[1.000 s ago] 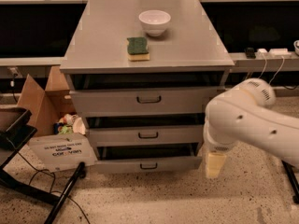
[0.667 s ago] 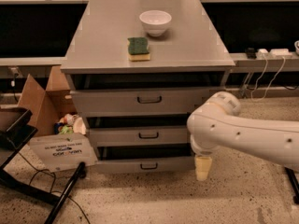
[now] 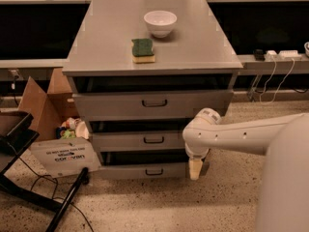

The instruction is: Open bottom drawer

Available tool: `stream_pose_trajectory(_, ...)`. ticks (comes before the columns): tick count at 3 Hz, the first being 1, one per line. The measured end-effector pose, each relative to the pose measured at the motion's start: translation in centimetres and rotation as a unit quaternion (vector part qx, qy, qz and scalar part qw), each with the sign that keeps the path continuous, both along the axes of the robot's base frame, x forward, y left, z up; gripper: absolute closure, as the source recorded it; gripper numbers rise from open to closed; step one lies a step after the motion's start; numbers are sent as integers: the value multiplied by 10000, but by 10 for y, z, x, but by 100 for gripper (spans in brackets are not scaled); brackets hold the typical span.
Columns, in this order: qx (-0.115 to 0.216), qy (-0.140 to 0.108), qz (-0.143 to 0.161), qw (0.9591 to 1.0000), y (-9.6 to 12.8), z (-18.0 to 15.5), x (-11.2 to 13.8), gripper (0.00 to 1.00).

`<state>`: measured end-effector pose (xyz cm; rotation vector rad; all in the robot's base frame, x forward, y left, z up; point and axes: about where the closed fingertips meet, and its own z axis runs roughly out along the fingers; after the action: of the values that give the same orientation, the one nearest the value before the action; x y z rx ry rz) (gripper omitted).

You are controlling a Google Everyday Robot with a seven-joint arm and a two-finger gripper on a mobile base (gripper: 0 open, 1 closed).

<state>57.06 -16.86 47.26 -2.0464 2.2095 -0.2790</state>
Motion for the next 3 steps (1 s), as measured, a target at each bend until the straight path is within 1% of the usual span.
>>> stream_pose_trajectory(1,52,168,-18,9998,2,-30,-1,0)
stream_pose_trajectory(2,51,168,-18,9998,2,-30,-1,0)
stream_pose_trajectory(3,148,330,94,9993,11,-42,-10,0)
